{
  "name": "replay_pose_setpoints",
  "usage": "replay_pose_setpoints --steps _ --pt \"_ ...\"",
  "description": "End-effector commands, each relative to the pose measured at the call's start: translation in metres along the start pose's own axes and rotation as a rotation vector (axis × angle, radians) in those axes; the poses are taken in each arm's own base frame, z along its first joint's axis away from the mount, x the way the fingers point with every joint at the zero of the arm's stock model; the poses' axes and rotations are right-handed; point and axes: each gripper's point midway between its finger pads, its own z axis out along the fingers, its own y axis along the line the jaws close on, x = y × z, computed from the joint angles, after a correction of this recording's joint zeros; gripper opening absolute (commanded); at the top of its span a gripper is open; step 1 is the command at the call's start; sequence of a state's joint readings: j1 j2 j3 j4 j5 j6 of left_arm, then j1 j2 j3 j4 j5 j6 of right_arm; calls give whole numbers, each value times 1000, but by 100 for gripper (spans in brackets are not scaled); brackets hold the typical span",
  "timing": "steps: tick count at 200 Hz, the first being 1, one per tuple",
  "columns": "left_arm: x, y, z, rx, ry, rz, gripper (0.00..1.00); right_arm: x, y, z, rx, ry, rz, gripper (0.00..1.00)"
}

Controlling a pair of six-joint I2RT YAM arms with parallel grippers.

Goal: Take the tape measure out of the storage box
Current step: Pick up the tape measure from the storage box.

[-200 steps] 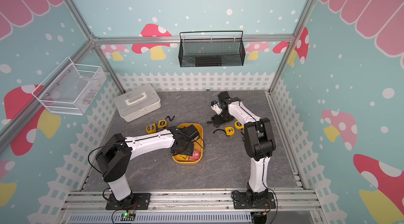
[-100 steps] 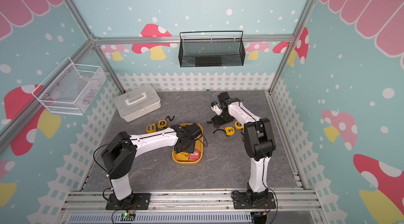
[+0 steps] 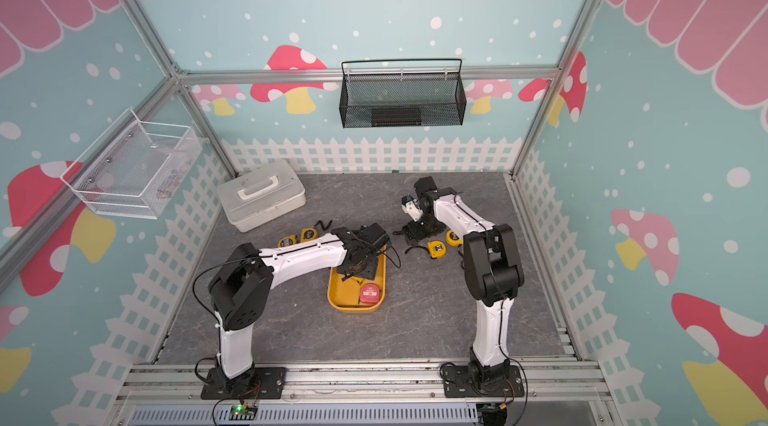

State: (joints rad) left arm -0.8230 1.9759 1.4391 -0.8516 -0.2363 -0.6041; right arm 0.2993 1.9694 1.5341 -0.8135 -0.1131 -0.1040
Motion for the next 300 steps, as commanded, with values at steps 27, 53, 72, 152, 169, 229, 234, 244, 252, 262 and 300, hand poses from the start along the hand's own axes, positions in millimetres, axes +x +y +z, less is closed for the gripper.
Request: replay_pose_setpoints --steps 27,53,72,152,169,229,234,244,252,262,300 --pt "-2 6 0 -19 -10 23 82 4 1 -6 -1 -3 -2 86" --pt "-1 6 7 -17 12 26 83 4 2 -6 -6 -4 -1 86" --pt "-2 9 11 -25 16 25 83 5 1 -6 -5 -3 1 86" --pt "-6 9 24 7 62 39 80 7 2 -5 -7 2 3 86" --pt "-2 6 27 16 76 35 77 7 1 -5 -5 3 4 86" --pt "-3 9 22 20 41 5 66 8 2 -3 -7 7 5 86" --pt "-3 9 23 20 41 4 65 8 1 -3 -6 7 5 86" --pt "-2 9 23 22 41 0 64 8 2 -3 -7 8 6 86" --pt "-3 9 23 24 38 -4 64 9 2 -3 -7 9 6 86" --pt "-4 9 22 26 34 -4 63 8 2 -3 -6 8 3 86" --pt "-5 9 21 26 29 -4 66 9 1 -3 -5 8 6 86"
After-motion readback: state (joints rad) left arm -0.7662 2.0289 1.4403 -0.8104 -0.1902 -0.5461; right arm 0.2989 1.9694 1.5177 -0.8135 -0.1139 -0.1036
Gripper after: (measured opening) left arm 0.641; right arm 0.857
